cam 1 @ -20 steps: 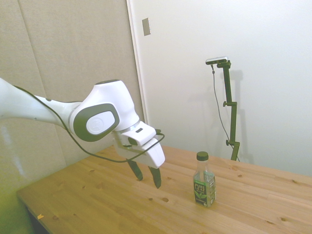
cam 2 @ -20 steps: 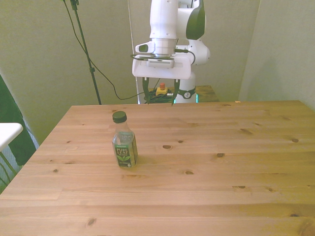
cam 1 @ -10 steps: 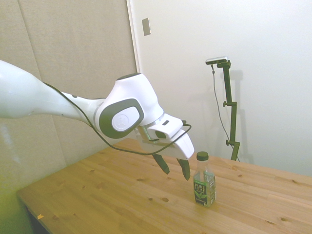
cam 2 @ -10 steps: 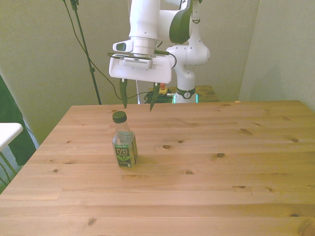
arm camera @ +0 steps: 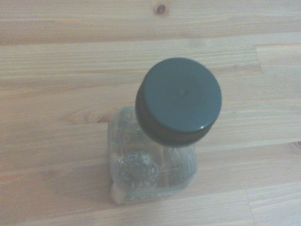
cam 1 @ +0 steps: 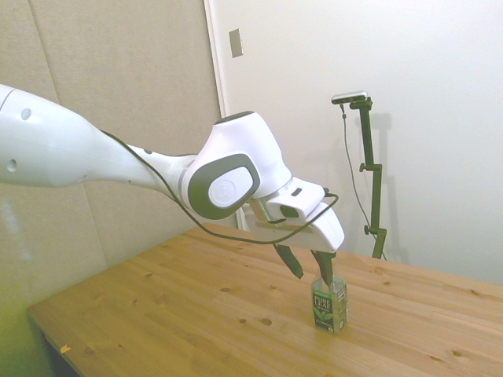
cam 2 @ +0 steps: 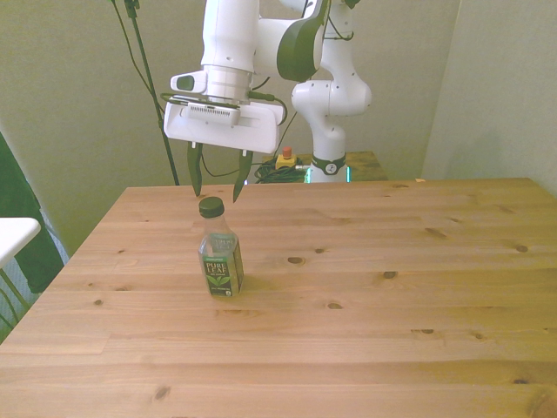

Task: Knock down the bottle

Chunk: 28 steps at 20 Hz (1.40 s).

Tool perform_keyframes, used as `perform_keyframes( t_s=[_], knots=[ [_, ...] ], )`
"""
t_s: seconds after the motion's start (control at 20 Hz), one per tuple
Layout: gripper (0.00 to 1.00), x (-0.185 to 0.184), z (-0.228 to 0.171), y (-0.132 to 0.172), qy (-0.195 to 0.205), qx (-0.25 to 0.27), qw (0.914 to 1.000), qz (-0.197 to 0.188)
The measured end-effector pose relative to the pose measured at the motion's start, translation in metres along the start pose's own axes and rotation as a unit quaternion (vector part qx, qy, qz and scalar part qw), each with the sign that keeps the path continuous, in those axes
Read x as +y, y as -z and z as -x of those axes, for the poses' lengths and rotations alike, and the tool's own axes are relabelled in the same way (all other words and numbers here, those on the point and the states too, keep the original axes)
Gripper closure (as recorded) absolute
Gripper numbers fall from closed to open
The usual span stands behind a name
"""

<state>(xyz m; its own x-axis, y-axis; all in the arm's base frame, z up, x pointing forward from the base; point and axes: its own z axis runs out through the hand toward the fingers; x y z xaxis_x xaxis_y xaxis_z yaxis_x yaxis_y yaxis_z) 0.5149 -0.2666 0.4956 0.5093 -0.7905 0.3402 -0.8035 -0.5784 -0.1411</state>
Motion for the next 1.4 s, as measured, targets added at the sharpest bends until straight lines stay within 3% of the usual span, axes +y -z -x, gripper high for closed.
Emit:
perform_keyframes(
  t_s=[0.7, 1.4],
  knots=[
    [1.0, -0.025, -0.006, -0.005, -0.005, 0.003, 1.0, -0.007],
    [1.0, -0.092, -0.044, -0.012, -0.059, 0.025, 0.998, -0.006]
  ],
)
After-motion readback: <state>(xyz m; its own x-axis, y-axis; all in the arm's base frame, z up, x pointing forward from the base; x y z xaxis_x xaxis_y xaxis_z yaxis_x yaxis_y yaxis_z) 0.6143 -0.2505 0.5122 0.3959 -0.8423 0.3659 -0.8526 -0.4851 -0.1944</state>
